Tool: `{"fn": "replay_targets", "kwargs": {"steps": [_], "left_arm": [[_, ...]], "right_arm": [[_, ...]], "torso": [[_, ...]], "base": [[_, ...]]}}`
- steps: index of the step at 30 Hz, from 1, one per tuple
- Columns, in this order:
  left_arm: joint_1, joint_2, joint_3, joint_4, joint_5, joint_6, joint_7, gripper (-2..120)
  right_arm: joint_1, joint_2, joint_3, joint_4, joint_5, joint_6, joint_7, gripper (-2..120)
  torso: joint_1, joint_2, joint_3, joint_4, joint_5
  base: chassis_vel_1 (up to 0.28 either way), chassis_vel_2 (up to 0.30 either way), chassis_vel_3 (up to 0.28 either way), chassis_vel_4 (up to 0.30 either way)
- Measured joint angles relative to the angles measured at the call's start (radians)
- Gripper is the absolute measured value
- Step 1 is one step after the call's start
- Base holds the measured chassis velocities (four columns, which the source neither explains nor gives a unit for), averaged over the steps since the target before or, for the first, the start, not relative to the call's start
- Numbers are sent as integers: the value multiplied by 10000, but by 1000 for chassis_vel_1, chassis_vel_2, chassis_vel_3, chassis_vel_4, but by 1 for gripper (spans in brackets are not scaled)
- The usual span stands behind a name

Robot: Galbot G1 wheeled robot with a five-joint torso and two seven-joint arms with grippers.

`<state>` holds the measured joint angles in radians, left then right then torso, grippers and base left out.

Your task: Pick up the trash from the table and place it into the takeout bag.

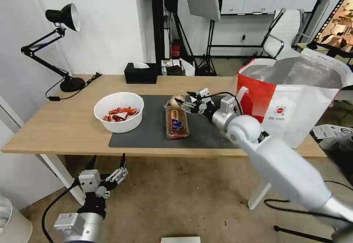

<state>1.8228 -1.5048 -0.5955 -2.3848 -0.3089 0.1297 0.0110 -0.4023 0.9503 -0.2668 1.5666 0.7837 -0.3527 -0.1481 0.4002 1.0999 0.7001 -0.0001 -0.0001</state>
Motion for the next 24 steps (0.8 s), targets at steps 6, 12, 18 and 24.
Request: {"fn": "replay_targets", "kwargs": {"steps": [6, 12, 18, 24], "left_arm": [[-128, 1320, -89, -211, -2535, 606, 155, 100], [-575, 2705, -158, -222, -6634, 1117, 169, 100], [-1595, 3950, 143, 189, -8952, 1192, 105, 100], [-3046, 4801, 664, 890, -10098, 1123, -142, 100]], "right_arm": [[468, 621, -778, -1086, -302, -168, -210, 27], [431, 785, -924, -1394, -759, -113, -194, 7], [568, 781, -1125, -1468, -787, -27, -155, 0], [858, 803, -1390, -1638, -731, -2, -203, 0]], "torso": [[0, 0, 1, 7, 0], [-1, 0, -1, -1, 1], [-1, 1, -1, -1, -2], [0, 0, 0, 2, 0]], "base": [[0, 0, 0, 0], [0, 0, 0, 0], [0, 0, 0, 0], [0, 0, 0, 0]]}}
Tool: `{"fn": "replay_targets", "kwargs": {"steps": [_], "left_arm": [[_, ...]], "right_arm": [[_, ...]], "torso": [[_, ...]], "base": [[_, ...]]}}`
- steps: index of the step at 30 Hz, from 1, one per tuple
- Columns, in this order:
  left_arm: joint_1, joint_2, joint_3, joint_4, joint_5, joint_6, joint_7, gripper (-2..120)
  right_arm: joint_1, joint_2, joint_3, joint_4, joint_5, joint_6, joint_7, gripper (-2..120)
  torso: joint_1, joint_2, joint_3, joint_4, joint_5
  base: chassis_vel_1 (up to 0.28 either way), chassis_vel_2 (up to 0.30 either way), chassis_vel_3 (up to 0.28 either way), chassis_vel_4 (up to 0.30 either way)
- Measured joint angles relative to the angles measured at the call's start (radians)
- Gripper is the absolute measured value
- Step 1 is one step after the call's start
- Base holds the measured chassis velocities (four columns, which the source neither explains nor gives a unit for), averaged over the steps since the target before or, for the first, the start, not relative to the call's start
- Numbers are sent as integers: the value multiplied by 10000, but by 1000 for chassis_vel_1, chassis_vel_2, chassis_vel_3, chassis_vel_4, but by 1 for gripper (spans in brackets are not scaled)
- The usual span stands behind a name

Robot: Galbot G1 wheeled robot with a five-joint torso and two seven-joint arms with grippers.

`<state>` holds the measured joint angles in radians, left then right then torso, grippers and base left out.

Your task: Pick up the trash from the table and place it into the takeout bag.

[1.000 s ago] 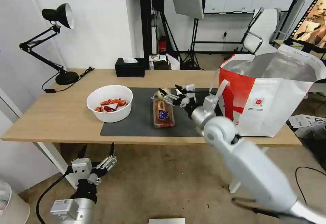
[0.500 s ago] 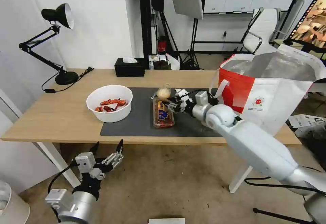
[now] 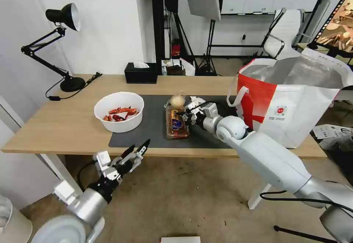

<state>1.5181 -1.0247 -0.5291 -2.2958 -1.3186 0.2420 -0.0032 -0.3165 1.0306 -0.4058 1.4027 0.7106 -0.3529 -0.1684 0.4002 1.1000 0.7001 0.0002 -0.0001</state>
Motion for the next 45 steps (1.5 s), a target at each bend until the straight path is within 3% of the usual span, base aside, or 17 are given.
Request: {"fn": "replay_targets", "kwargs": {"steps": [5, 7, 17, 28, 36, 45], "left_arm": [[-1308, 580, 653, 895, -685, -99, -197, 100], [-2845, 899, 1649, 1978, -1262, -124, -336, 100], [-5177, 351, 3825, 3619, -1485, -46, -1550, 100], [-6176, -266, 4509, 4943, -1401, 149, -2015, 100], [-6373, -356, 4579, 5160, -1461, 736, -2460, 100], [-6627, -488, 4688, 5380, -1626, 849, -2684, 100]], "right_arm": [[28, -57, -32, -53, 15, 17, -56, 0], [158, -42, -139, -190, 29, 14, -66, 0], [369, 119, -286, -415, 42, -103, -18, 0], [287, 44, -218, -240, 29, -159, 26, 0], [241, -37, -158, -27, 41, -159, 40, 0], [194, -150, -147, 106, 58, -158, 60, 0]], "torso": [[-1, 0, 0, -3, 1], [1, -1, 0, -2, 0], [-1, -1, 0, -2, 1], [-1, 0, 0, -2, 2], [-2, 0, -1, -1, 1], [-3, 1, -2, -2, 1]], "base": [[0, 0, 0, 0], [0, 0, 0, 0], [0, 0, 0, 0], [0, 0, 0, 0], [0, 0, 0, 0], [0, 0, 0, 0]]}}
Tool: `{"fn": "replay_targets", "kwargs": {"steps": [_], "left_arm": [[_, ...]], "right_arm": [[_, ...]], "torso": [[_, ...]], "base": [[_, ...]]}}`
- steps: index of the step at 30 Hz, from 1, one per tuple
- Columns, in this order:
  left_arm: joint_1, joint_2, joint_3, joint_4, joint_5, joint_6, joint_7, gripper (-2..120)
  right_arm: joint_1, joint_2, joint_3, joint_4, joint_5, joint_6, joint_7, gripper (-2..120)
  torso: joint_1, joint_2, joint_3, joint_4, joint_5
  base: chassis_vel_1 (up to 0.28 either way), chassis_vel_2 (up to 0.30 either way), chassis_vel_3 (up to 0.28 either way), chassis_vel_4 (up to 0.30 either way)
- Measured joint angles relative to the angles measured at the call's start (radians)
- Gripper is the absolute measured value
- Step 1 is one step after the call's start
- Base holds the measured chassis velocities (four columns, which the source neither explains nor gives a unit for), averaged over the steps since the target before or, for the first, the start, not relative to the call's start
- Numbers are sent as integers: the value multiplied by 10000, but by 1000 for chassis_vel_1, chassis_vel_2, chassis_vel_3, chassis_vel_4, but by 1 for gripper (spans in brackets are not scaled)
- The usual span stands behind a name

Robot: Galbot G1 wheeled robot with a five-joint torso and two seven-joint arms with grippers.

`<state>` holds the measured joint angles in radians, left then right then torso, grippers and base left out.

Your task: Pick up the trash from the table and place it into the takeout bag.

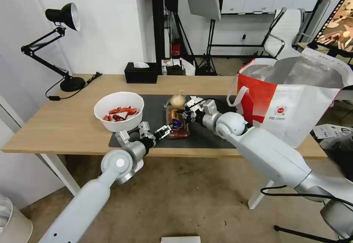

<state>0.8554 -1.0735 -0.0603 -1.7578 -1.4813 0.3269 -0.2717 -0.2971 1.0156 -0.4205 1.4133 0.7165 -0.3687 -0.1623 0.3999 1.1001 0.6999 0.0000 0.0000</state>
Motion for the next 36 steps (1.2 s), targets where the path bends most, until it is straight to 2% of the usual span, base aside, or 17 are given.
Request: {"fn": "replay_targets", "kwargs": {"steps": [4, 7, 8, 10, 11, 13, 14, 17, 19, 21, 25, 26, 27, 29, 33, 36], "left_arm": [[-116, -16, 45, 132, -134, 0, -19, 95], [-193, 17, 161, 192, -163, 0, -33, 83], [-193, 17, 161, 192, -163, 0, -33, 83], [-243, 16, 238, 212, -199, 6, -25, 72], [-243, 16, 238, 212, -199, 6, -25, 72], [-292, -7, 273, 231, -213, 3, -21, 61], [-292, -7, 273, 231, -213, 3, -21, 61], [-335, -16, 292, 251, -214, -22, -38, 48], [-337, -15, 292, 251, -215, -23, -39, 46], [-342, 9, 292, 257, -216, -44, -40, 31], [-343, 17, 262, 344, -212, -64, -29, 21], [-343, 15, 248, 386, -211, -67, -16, 15], [-343, 15, 248, 386, -211, -67, -16, 15], [-343, 12, 239, 444, -210, -75, 11, 3], [-343, -7, 228, 470, -210, -107, 55, 0], [-320, 1, 226, 444, -191, -227, 182, 0]], "right_arm": [[-18, -64, 1, 67, 19, -3, 41, 0], [-49, -158, 1, 199, 154, -38, 141, 0], [-49, -158, 1, 199, 154, -38, 141, 0], [-54, -221, 1, 264, 217, -58, 174, 0], [-54, -221, 1, 264, 217, -58, 174, 0], [-64, -276, 15, 327, 262, -70, 201, 0], [-64, -276, 15, 327, 262, -70, 201, 0], [-124, -332, 53, 419, 302, -100, 223, 0], [-135, -339, 58, 433, 307, -103, 226, 0], [-194, -371, 82, 502, 351, -115, 236, 0], [-207, -395, 86, 525, 429, -130, 258, 0], [-206, -399, 85, 529, 486, -138, 275, 0], [-206, -399, 85, 529, 486, -138, 275, 0], [-183, -400, 77, 529, 568, -145, 316, 0], [-192, -402, 85, 529, 686, -167, 379, 0], [-346, -410, 306, 660, 1286, -67, 626, 0]], "torso": [[0, 0, 0, 1, 0], [1, 0, 1, 1, 0], [1, 0, 1, 1, 0], [0, -1, 1, 0, -1], [0, -1, 1, 0, -1], [1, 0, 1, 0, -1], [1, 0, 1, 0, -1], [1, -1, 1, 0, -1], [1, 0, 1, 0, -1], [1, -1, 1, 0, 0], [1, 0, 1, 0, 0], [1, -1, 1, 0, 0], [1, -1, 1, 0, 0], [1, 0, 1, 0, 0], [1, -1, 1, 1, -1], [1, -1, 1, 0, -1]], "base": [[0, 0, 0, 0], [0, 0, 0, 0], [0, 0, 0, 0], [0, 0, 0, 0], [0, 0, 0, 0], [0, 0, 0, 0], [0, 0, 0, 0], [0, 0, 0, 0], [0, 0, 0, 0], [0, 0, 0, 0], [0, 0, 0, 0], [0, 0, 0, 0], [0, 0, 0, 0], [0, 0, 0, 0], [0, 0, 0, 0], [0, 0, 0, 0]]}}
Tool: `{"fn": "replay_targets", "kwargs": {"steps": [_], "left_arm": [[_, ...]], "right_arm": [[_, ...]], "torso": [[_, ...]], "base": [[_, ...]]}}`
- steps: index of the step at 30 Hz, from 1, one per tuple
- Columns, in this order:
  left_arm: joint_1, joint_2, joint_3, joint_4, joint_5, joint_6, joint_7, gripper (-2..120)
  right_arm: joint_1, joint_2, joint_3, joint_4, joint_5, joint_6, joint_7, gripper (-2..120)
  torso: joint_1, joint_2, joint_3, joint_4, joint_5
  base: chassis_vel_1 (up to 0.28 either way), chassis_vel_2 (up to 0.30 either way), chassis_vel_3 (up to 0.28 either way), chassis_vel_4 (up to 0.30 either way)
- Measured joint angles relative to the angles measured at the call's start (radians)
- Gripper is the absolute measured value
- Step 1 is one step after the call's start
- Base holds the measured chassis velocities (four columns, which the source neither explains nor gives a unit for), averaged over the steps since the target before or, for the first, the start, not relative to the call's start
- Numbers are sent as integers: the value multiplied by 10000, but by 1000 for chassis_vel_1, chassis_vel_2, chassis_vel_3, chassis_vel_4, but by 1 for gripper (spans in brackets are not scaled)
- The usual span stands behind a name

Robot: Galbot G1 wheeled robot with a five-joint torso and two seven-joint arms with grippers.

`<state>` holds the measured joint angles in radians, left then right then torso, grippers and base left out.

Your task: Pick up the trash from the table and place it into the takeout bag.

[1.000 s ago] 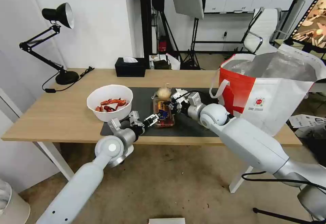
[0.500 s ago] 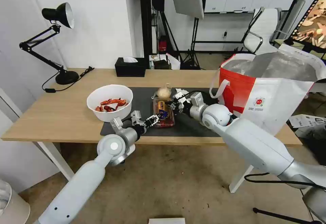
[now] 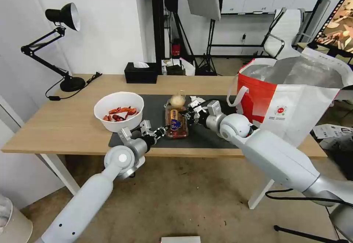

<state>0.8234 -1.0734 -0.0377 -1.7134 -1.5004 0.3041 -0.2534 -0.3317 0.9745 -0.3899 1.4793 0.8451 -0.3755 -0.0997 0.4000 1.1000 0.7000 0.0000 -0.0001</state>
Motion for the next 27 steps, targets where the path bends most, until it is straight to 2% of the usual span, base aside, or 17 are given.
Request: {"fn": "replay_targets", "kwargs": {"steps": [3, 5, 6, 8, 9, 11, 12, 13, 15, 16, 17, 19, 20, 21, 22, 26, 27], "left_arm": [[23, 17, -15, -143, 44, -85, 69, 0], [44, 86, -150, -429, 216, -210, 155, 0], [44, 86, -150, -429, 216, -210, 155, 0], [25, 191, -304, -649, 356, -363, 199, 0], [25, 191, -304, -649, 356, -363, 199, 0], [-76, 294, -516, -802, 403, -502, 233, 0], [-165, 349, -610, -866, 399, -566, 236, 0], [-165, 349, -610, -866, 399, -566, 236, 0], [-456, 471, -709, -1019, 380, -714, 247, 0], [-456, 471, -709, -1019, 380, -714, 247, 0], [-766, 564, -702, -1151, 363, -792, 260, 0], [-1009, 630, -667, -1221, 361, -842, 275, 0], [-1445, 721, -622, -1377, 350, -935, 309, 0], [-1924, 800, -523, -1487, 350, -1027, 346, 0], [-1924, 800, -523, -1487, 350, -1027, 346, 0], [-4026, 700, 845, -1096, 683, -1200, 506, 0], [-4026, 700, 845, -1096, 683, -1200, 506, 0]], "right_arm": [[-274, 1, 422, 282, 914, 597, 487, 0], [-909, -37, 1277, 863, 1908, 1620, 1247, 3], [-909, -37, 1277, 863, 1908, 1620, 1247, 3], [-1719, -299, 1981, 1420, 2003, 2595, 1493, 14], [-1719, -299, 1981, 1420, 2003, 2595, 1493, 14], [-2886, -708, 2791, 2170, 1726, 3112, 1563, 25], [-3575, -925, 3254, 2702, 1442, 3254, 1580, 29], [-3575, -925, 3254, 2702, 1442, 3254, 1580, 29], [-4895, -1239, 4125, 3580, 593, 3420, 1624, 39], [-4895, -1239, 4125, 3580, 593, 3420, 1624, 39], [-5986, -1435, 4833, 4253, -310, 3455, 1726, 45], [-6511, -1529, 5133, 4566, -758, 3456, 1771, 49], [-7283, -1711, 5511, 5099, -1401, 3363, 1935, 55], [-7850, -1848, 5852, 5569, -1904, 3209, 2130, 62], [-7850, -1848, 5852, 5569, -1904, 3209, 2130, 62], [-9386, -1868, 6798, 6492, -2919, 2702, 2466, 80], [-9386, -1868, 6798, 6492, -2919, 2702, 2466, 80]], "torso": [[0, 0, 0, 1, 1], [0, 0, 0, 1, 1], [0, 0, 0, 1, 1], [0, 0, 0, 2, 0], [0, 0, 0, 2, 0], [0, 0, 0, -2, 5], [1, 0, 0, 0, 3], [1, 0, 0, 0, 3], [0, 0, -1, -2, 3], [0, 0, -1, -2, 3], [-1, 1, -1, 0, 2], [-1, 1, -2, -3, 1], [-2, 0, -2, -8, 6], [-1, 1, -3, 0, 1], [-1, 1, -3, 0, 1], [-2, 1, -3, 1, 5], [-2, 1, -3, 1, 5]], "base": [[0, 0, 0, 0], [0, 0, 0, 0], [0, 0, 0, 0], [0, 0, 0, 0], [0, 0, 0, 0], [0, 0, 0, 0], [0, 0, 0, 0], [0, 0, 0, 0], [0, 0, 0, 0], [0, 0, 0, 0], [0, 0, 0, 0], [0, 0, 0, 0], [0, 0, 0, 0], [0, 0, 0, 0], [0, 0, 0, 0], [0, 0, 0, 0], [0, 0, 0, 0]]}}
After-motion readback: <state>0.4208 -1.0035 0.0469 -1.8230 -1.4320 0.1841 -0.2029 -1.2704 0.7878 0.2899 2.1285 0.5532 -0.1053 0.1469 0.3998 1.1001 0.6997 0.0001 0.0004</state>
